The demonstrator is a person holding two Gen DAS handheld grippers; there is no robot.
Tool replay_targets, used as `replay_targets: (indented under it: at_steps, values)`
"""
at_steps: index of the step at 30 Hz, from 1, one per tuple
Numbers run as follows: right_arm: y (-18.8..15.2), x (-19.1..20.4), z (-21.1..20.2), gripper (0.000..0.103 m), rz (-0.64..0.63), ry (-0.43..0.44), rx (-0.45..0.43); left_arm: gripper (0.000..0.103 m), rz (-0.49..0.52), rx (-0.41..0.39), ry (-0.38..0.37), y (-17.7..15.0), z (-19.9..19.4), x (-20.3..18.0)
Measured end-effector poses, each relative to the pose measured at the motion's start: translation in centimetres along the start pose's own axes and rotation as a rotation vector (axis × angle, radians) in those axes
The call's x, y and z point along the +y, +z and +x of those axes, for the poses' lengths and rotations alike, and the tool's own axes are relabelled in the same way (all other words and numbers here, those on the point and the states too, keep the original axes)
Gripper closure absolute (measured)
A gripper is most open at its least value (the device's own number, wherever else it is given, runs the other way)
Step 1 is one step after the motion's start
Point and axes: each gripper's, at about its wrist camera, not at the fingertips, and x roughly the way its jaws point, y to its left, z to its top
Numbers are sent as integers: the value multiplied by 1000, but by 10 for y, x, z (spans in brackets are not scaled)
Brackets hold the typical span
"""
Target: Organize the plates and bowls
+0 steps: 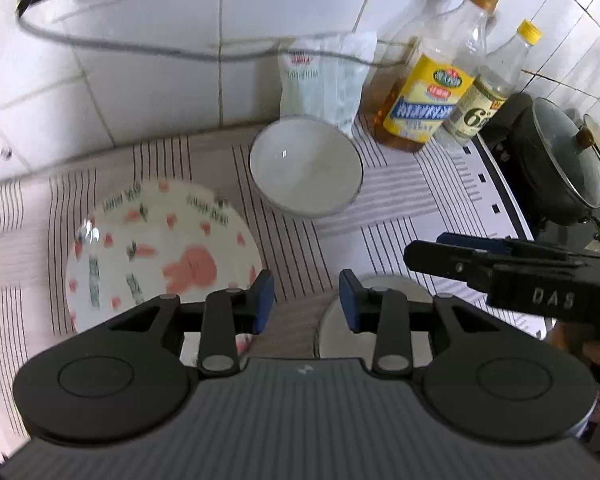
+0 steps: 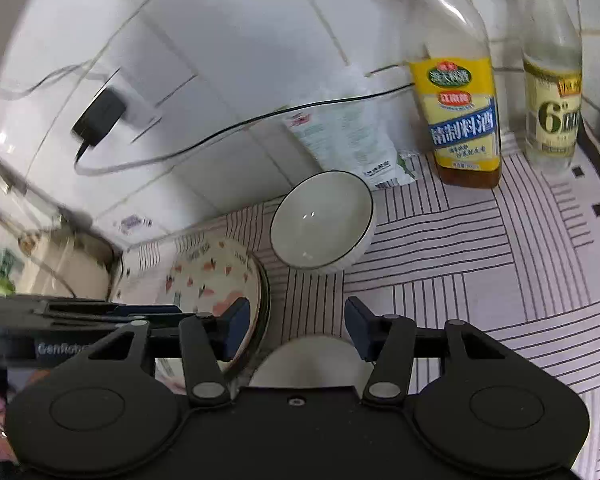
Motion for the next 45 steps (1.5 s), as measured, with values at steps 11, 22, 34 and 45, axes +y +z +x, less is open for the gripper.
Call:
replay_targets:
  at_steps: [11, 22, 34, 45]
  values:
    - [28, -36, 68, 43, 269, -15, -24, 53, 60, -147, 79, 30, 65, 18]
    - [42, -62, 101, 46, 418, -120, -62, 52, 132, -85, 55, 48, 108, 15]
    - [35, -76, 107, 96, 417, -152, -92, 67, 169, -55, 67, 54, 121, 15]
    - [24, -78, 84, 95, 434, -75, -69, 83, 54, -17, -25, 53, 97, 19]
